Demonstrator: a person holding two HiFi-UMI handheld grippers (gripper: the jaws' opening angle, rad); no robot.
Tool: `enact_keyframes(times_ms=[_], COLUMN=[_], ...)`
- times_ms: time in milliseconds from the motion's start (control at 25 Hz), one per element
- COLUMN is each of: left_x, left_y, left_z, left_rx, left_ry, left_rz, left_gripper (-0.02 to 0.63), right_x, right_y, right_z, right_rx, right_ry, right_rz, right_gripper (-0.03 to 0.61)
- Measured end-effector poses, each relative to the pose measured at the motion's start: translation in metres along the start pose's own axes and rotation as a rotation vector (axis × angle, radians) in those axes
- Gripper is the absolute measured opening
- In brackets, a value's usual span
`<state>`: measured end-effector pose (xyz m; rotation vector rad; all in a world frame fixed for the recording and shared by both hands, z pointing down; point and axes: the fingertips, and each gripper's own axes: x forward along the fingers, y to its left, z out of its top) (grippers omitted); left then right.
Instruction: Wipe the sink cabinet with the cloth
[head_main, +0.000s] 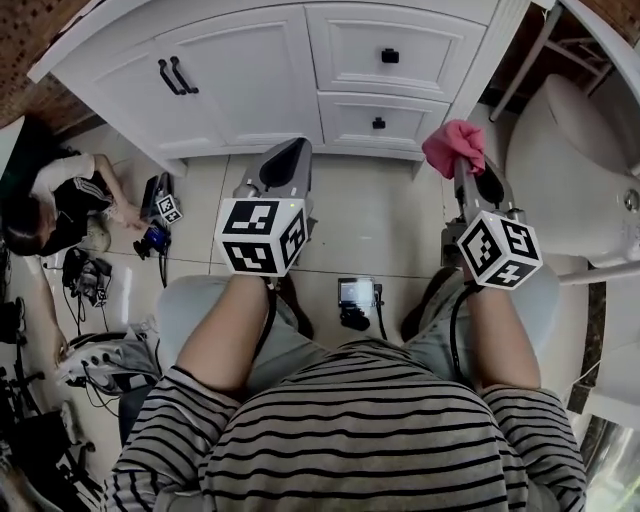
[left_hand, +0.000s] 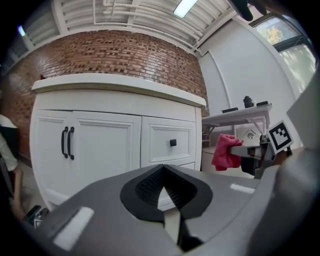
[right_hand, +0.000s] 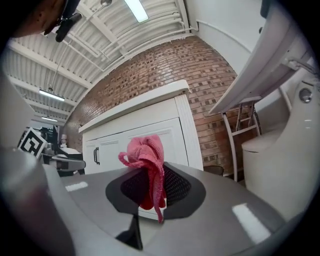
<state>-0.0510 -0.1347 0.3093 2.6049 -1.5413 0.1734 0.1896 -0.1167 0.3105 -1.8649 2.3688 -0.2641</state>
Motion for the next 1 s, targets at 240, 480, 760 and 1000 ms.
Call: enact_keyframes(times_ms=[240,480,760,1000], left_x=[-0.021,-0.014,-0.004,0.0], left_y=[0.0,-0.009,-0.013,-0.014], left_z=[-0.009,-0.009,-0.012,-0.012], left_rx=[-0.008,-0.009,-0.001,-0.009], left_ry=[-0.003,-0.009,-0.012,0.001], left_rz=[0.006,-0.009,-0.029,-0.027], left_gripper=[0.002,0.002,0.002,0.002], right_x=[0.002,0.003,0.006,0.005], right_y=[0.02,0.013,0.007,0.001], right_z=[-0.015,-0.026,-0.038,-0.04], right_rx=[-0.069,-0.11,-0.13,-0.112], right_ry=[0.004,0.029,0.039,0.052], right_rz=[0.011,0.0,-0.009,-0.02], right_gripper=[0.064,0.064,0.064,0.064])
